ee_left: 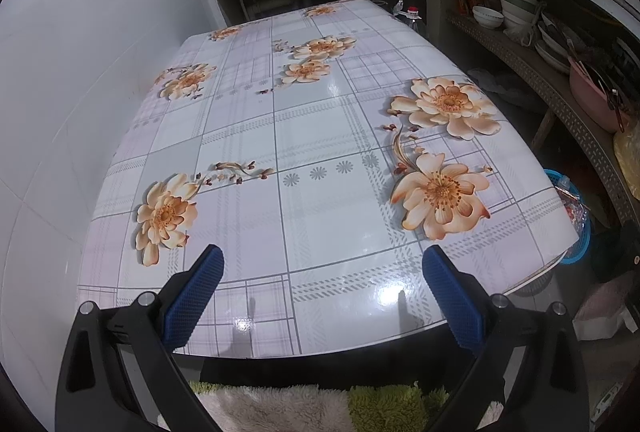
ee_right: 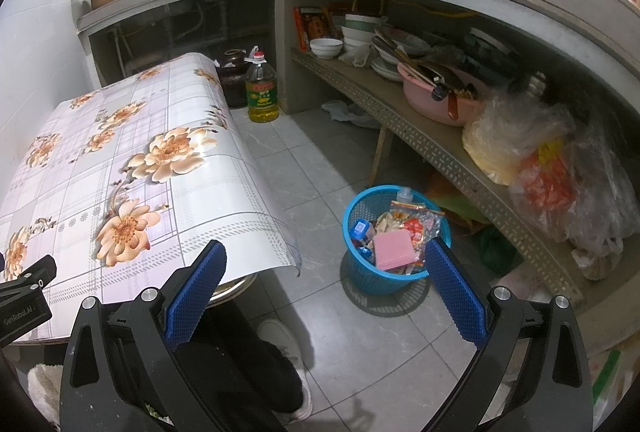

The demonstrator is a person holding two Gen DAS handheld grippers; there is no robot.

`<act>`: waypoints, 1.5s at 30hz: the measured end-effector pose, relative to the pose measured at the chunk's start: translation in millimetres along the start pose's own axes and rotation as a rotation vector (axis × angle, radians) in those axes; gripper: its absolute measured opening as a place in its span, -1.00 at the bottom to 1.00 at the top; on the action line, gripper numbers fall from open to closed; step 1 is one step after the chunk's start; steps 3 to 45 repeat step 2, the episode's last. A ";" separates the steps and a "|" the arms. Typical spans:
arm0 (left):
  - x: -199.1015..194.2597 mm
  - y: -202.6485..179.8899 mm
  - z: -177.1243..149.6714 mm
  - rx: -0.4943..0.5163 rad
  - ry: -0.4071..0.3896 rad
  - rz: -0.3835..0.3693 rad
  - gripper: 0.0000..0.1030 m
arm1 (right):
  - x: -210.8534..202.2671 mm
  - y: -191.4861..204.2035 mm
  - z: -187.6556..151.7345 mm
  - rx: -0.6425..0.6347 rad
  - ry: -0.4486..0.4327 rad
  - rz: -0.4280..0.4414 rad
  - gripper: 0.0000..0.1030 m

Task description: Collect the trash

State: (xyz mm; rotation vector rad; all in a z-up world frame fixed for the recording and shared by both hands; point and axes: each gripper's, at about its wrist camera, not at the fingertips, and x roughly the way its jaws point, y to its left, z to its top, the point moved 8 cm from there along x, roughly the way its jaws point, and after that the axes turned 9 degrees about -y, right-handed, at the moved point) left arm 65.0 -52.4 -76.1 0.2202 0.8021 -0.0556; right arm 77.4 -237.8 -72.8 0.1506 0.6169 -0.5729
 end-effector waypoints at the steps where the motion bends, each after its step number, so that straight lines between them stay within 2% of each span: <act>1: -0.2 -0.5 -0.3 0.000 -0.001 0.000 0.89 | -0.1 -1.3 -0.2 0.001 -0.001 0.000 0.85; 45: -0.1 -0.3 -0.1 0.000 -0.001 0.000 0.89 | 0.0 -1.5 -0.2 0.002 -0.002 0.001 0.85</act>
